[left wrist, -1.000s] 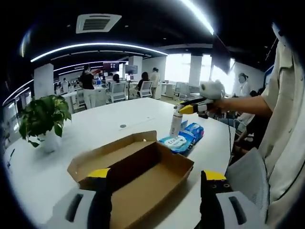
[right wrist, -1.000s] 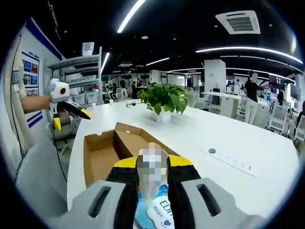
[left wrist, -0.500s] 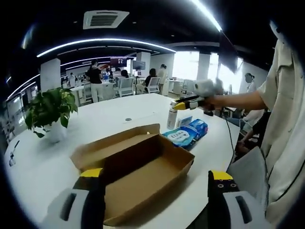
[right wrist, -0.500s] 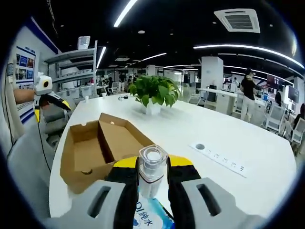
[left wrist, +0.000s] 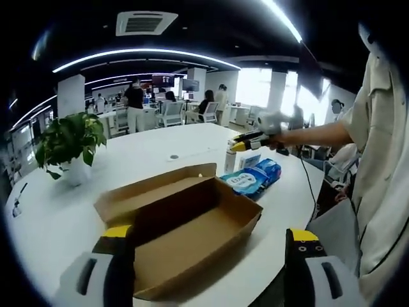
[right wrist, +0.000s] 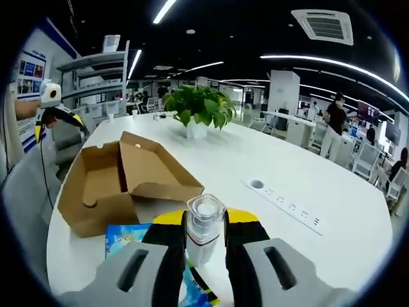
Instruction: Operate the shoe box by opening the lid, removing the specified soft item, and placing it in the target area until the item is outside and the box remains undamaged.
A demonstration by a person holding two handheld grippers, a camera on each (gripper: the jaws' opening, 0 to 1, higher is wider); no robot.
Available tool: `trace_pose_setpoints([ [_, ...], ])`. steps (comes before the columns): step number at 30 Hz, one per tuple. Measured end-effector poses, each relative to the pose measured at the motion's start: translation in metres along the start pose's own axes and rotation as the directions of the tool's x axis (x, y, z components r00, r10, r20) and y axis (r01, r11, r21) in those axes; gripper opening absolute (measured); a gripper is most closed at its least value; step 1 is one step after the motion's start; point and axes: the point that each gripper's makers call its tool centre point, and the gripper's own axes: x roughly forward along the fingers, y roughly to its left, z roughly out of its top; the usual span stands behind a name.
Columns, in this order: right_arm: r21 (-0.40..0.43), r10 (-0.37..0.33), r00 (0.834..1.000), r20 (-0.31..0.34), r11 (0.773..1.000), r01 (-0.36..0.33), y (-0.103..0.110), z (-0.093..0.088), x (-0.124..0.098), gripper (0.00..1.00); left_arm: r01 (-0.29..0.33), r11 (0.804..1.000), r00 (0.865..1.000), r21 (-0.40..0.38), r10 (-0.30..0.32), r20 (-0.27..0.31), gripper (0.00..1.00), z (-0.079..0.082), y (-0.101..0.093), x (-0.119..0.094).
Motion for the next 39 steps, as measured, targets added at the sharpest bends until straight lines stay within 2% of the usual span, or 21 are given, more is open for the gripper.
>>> trace_pose_setpoints([
  [10,-0.062,-0.008,0.999,-0.051,0.998,0.005,-0.003,-0.022,0.009,0.2,-0.012,1.0,0.999,-0.012,0.012,-0.031,0.99,-0.01,0.003,0.004],
  [14,-0.053,-0.026,0.999,-0.037,0.998,0.024,-0.005,-0.021,0.007,0.2,-0.021,1.0,0.999,-0.015,0.02,-0.035,0.98,-0.012,0.005,0.005],
  [27,-0.069,-0.041,0.997,-0.059,0.997,0.037,-0.003,-0.022,0.002,0.22,-0.044,0.999,0.998,-0.008,0.043,-0.049,0.97,-0.018,0.009,0.001],
  [30,-0.068,-0.047,0.997,-0.063,0.997,0.042,-0.004,-0.023,0.002,0.22,-0.057,0.998,0.997,-0.01,0.057,-0.052,0.97,-0.02,0.012,-0.001],
  [33,-0.065,-0.056,0.997,-0.061,0.997,0.052,-0.004,-0.02,0.0,0.27,-0.077,0.997,0.996,-0.007,0.076,-0.056,0.95,-0.021,0.016,-0.003],
  [38,-0.052,-0.066,0.996,-0.064,0.997,0.062,-0.004,-0.016,-0.005,0.29,-0.117,0.993,0.991,-0.01,0.116,-0.063,0.89,-0.025,0.027,-0.007],
  [39,-0.044,-0.07,0.995,-0.067,0.997,0.067,0.004,-0.009,-0.009,0.29,-0.125,0.992,0.99,-0.012,0.124,-0.063,0.88,-0.026,0.029,-0.008],
])
